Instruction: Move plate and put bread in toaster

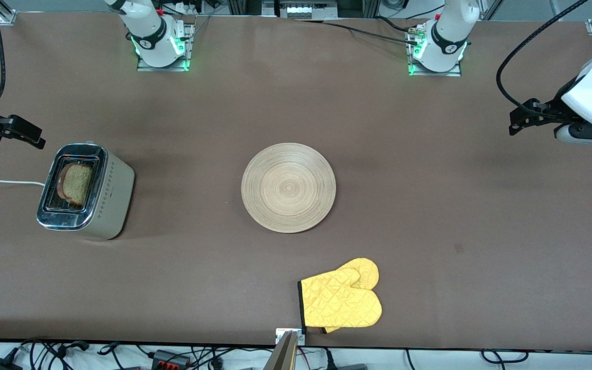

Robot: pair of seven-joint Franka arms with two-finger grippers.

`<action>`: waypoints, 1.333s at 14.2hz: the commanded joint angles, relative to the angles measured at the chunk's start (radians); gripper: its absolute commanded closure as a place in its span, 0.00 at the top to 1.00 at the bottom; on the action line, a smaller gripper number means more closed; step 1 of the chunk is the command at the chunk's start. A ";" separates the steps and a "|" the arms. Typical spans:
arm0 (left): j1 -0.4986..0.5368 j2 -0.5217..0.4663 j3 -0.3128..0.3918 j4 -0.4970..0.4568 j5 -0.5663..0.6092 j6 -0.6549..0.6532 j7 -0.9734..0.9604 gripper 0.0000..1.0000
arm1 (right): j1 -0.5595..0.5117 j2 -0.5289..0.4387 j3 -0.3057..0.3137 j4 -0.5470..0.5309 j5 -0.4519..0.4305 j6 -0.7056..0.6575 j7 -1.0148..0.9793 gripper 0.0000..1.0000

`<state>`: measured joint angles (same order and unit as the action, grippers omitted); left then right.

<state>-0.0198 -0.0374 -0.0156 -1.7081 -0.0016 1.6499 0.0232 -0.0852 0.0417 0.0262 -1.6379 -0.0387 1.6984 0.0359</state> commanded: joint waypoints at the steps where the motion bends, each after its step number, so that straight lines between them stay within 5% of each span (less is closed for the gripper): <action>1: -0.003 -0.010 0.005 -0.001 -0.008 0.004 0.018 1.00 | -0.007 -0.003 0.003 0.007 0.010 0.000 -0.014 1.00; 19: -0.003 -0.010 0.006 -0.001 -0.008 0.004 0.018 1.00 | 0.065 -0.002 -0.054 0.004 0.010 -0.023 -0.016 1.00</action>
<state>-0.0198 -0.0374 -0.0155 -1.7081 -0.0016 1.6499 0.0237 -0.0392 0.0445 -0.0071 -1.6350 -0.0376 1.6764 0.0347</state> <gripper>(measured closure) 0.000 0.000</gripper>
